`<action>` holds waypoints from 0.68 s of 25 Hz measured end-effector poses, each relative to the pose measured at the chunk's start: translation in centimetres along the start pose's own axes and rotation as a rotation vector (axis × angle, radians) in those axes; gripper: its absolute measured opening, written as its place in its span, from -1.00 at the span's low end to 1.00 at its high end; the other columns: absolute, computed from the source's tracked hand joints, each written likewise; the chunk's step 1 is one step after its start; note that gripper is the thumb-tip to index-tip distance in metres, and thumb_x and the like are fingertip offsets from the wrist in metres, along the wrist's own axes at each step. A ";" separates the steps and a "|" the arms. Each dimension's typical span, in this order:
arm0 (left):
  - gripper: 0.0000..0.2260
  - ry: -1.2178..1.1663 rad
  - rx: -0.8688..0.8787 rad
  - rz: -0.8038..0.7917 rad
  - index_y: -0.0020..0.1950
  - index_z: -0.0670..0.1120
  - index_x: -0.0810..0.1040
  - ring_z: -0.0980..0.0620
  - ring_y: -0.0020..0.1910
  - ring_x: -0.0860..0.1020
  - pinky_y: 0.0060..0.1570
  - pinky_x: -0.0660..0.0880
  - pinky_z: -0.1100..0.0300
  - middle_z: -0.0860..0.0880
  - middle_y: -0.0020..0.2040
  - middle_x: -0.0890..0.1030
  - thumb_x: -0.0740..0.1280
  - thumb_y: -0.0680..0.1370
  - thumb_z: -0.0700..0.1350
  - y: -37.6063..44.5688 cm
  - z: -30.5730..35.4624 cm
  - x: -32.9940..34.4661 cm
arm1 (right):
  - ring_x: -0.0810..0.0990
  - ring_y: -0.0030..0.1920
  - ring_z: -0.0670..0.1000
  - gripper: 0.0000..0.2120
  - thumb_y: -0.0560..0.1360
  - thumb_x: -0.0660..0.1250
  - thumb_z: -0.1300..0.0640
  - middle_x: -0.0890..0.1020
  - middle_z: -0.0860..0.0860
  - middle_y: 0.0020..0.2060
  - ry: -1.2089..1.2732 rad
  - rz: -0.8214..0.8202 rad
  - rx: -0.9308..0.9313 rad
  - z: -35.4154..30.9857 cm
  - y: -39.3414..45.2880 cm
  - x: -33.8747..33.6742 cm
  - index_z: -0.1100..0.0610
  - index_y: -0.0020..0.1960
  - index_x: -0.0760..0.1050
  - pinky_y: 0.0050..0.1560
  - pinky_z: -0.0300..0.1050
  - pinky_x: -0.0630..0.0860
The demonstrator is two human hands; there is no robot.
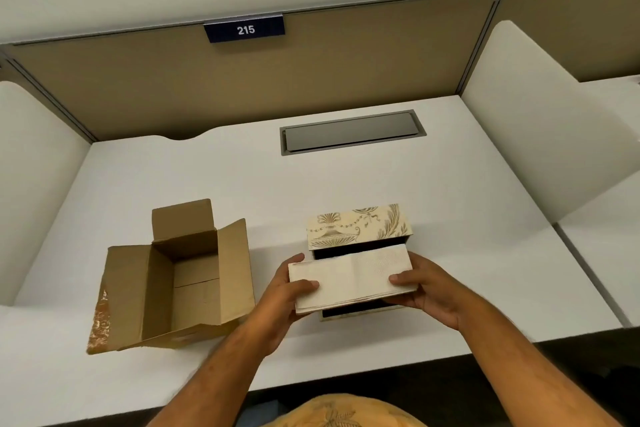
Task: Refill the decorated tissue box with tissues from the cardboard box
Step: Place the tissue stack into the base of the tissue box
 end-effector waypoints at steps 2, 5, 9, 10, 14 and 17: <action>-0.41 -0.029 -0.034 0.008 0.44 0.08 0.48 -0.12 0.21 0.69 -0.03 0.70 0.07 -0.09 0.29 0.69 0.49 0.43 -0.22 0.8 -0.6 0.5 | 0.67 0.33 0.25 -0.48 0.52 0.41 0.42 0.73 0.10 0.28 0.018 0.025 0.022 0.9 0.3 -1.0 0.03 0.40 0.58 0.23 0.21 0.69; -0.38 -0.019 -0.073 0.008 0.39 0.05 0.53 -0.17 0.20 0.70 -0.05 0.71 0.02 -0.12 0.21 0.74 0.46 0.32 -0.21 2.0 -1.4 0.7 | 0.66 0.32 0.20 -0.42 0.42 0.49 0.38 0.73 0.08 0.27 0.044 0.074 0.040 1.9 0.4 -1.8 0.00 0.38 0.60 0.14 0.10 0.70; -0.38 -0.007 -0.120 -0.005 0.38 0.04 0.54 -0.24 0.23 0.67 -0.10 0.70 0.01 -0.16 0.24 0.73 0.43 0.31 -0.21 3.6 -3.2 0.8 | 0.63 0.34 0.22 -0.45 0.51 0.42 0.41 0.73 0.12 0.28 0.031 0.181 0.045 3.6 1.2 -3.2 0.01 0.41 0.58 0.23 0.08 0.62; -0.38 -0.005 -0.130 -0.008 0.39 0.02 0.53 -0.25 0.24 0.67 -0.11 0.68 0.01 -0.17 0.25 0.72 0.43 0.33 -0.23 4.1 -3.6 0.9 | 0.63 0.34 0.23 -0.44 0.51 0.41 0.42 0.72 0.13 0.28 0.015 0.202 0.047 4.1 1.5 -3.6 0.03 0.43 0.57 0.25 0.09 0.61; -0.52 -0.018 -0.142 0.025 0.42 -0.09 0.52 -0.27 0.23 0.68 -0.14 0.68 0.02 -0.21 0.27 0.71 0.39 0.51 -0.34 5.8 -4.9 0.7 | 0.66 0.31 0.23 -0.41 0.48 0.41 0.47 0.72 0.15 0.27 -0.005 0.282 0.062 4.9 2.3 -4.9 0.07 0.44 0.57 0.26 0.12 0.62; -0.58 -0.044 -0.144 0.073 0.39 -0.11 0.54 -0.21 0.16 0.71 -0.20 0.69 0.09 -0.19 0.23 0.74 0.41 0.54 -0.32 6.8 -5.6 1.2 | 0.70 0.22 0.17 -0.43 0.46 0.43 0.48 0.75 0.10 0.20 -0.025 0.309 0.077 4.8 2.7 -6.1 0.03 0.37 0.60 0.08 0.00 0.64</action>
Point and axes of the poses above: each hand's wrist, its own y-axis towards the middle knuckle, its own x-axis out of the palm, z = x × y, the point moved 10 cm from there along y, towards the middle knuckle
